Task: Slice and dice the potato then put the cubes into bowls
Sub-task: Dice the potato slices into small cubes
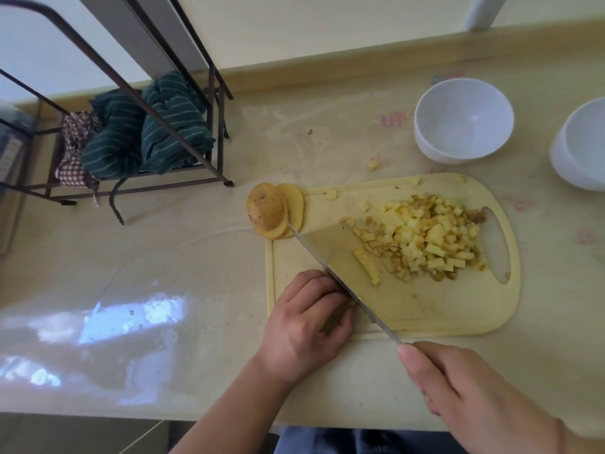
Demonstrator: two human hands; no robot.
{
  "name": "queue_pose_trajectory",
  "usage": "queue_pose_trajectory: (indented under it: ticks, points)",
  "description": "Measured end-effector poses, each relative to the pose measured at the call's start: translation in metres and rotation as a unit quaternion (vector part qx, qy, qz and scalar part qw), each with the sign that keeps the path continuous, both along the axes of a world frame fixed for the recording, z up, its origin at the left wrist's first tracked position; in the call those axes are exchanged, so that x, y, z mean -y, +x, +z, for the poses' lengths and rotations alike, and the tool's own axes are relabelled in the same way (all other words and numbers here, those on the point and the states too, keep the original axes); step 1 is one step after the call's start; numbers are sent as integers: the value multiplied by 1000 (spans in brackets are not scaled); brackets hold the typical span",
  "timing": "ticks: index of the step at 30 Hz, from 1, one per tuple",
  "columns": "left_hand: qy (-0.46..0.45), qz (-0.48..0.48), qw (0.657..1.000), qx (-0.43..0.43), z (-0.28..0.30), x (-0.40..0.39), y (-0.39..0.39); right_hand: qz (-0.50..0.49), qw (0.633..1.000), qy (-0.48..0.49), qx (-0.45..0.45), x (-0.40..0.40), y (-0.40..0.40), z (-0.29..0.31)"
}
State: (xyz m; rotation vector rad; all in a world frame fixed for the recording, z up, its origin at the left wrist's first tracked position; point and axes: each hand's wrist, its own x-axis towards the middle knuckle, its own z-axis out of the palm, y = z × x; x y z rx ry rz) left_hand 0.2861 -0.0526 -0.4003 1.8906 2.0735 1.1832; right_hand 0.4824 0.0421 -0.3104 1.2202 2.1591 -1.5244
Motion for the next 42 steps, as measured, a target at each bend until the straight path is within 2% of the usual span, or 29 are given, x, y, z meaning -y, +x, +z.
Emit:
queue_pose_trajectory:
  ticks: [4, 7, 11, 15, 18, 22, 28, 32, 37, 39, 42]
  points:
    - [2, 2, 1000, -6, 1, 0, 0, -31, 999, -10, -23, -5, 7, -3]
    - [-1, 6, 1000, -13, 1, 0, 0, -77, 994, -70, -31, -13, 12, -2]
    - [-1, 4, 1000, -10, 2, 1, 1, -72, 992, -104, -26, -16, 12, 1]
    - [-2, -1, 1000, -22, 2, 6, 2, -36, 996, -75, -19, -11, 7, 12]
    - [-17, 15, 1000, -17, 0, 12, 4, 14, 1000, -15, 7, -7, 5, 19]
    - [-24, 17, 1000, -10, -1, 13, 5, 38, 999, -7, 22, -1, 4, 20]
    - [-15, 14, 1000, -8, -1, 13, 4, 36, 998, 1, 44, 0, 4, 25]
    - [-15, 14, 1000, -5, -2, 13, 3, -26, 998, -50, 21, -1, 7, 28]
    - [-14, 16, 1000, -2, -2, 13, 3, -68, 997, -8, 22, 15, 14, 21]
    - [-15, 17, 1000, 0, -2, 12, 3, -37, 997, 62, 7, 11, 14, 21]
    - [-16, 20, 1000, 6, 0, 11, 3, -23, 998, 60, 15, 7, 7, 13]
